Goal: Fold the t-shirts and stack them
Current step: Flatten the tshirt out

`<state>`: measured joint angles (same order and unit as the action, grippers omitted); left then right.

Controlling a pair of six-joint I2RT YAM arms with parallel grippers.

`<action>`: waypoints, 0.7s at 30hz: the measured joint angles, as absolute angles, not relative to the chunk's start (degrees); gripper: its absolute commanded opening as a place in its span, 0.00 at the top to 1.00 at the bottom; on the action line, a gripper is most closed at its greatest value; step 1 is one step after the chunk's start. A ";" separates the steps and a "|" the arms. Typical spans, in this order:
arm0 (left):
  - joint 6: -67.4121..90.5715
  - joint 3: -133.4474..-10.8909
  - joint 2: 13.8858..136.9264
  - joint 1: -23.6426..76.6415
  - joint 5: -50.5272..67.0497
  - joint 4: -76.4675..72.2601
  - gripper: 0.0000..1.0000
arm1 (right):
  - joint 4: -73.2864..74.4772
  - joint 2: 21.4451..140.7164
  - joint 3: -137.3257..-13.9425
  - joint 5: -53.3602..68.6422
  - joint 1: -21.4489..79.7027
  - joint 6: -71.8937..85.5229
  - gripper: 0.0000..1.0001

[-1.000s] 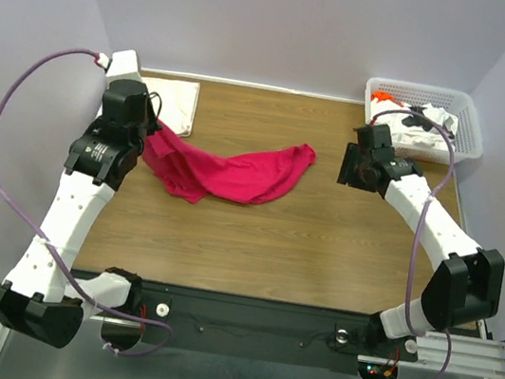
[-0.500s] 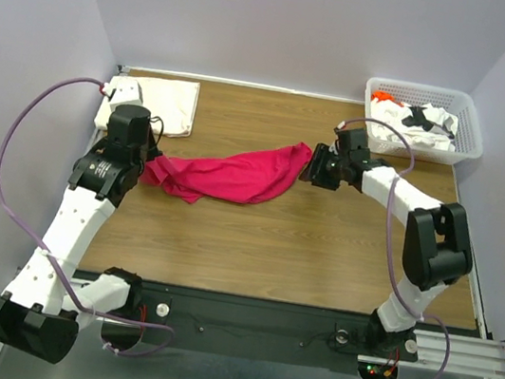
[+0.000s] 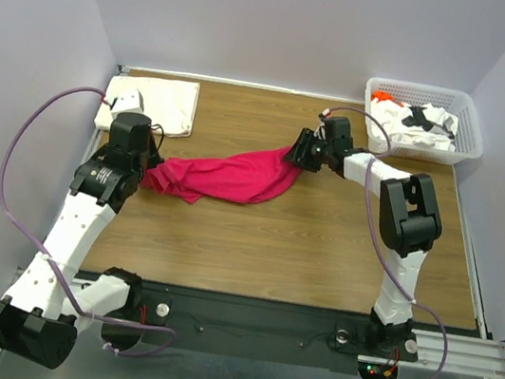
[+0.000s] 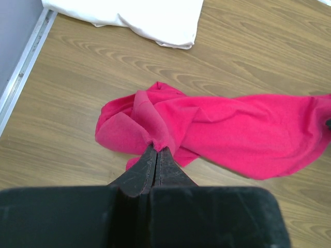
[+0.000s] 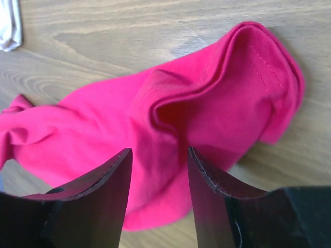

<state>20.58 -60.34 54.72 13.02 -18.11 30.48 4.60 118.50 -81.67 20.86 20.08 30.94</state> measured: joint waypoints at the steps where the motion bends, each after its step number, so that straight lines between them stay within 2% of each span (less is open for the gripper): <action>1: 20.67 -60.34 54.57 13.02 -18.06 30.46 1.00 | 3.84 119.48 -81.91 21.10 20.14 30.96 0.48; 4: 20.75 -60.31 54.13 13.02 -18.02 30.46 1.00 | 3.57 121.14 -81.91 21.76 20.45 30.96 0.50; 7: 20.93 -59.77 53.52 13.02 -18.04 30.30 1.00 | 3.18 121.67 -81.91 23.09 20.99 30.89 0.60; 8: 20.95 -59.59 53.43 13.02 -18.04 30.37 1.00 | 2.98 121.64 -81.91 23.51 21.15 30.89 0.68; 10: 20.95 -59.59 53.43 13.02 -18.02 30.44 1.00 | 2.96 121.64 -81.91 23.97 21.50 30.83 0.77; 11: 20.95 -59.59 53.43 13.02 -18.02 30.44 1.00 | 2.76 121.40 -81.54 24.08 21.54 30.70 0.86; 14: 20.93 -59.59 53.43 13.02 -18.06 30.35 1.00 | 3.01 119.74 -79.96 24.05 21.82 30.09 0.98; 21: 19.44 -59.70 53.45 13.02 -20.14 30.22 1.00 | 10.31 106.63 -77.41 16.78 21.85 25.69 0.98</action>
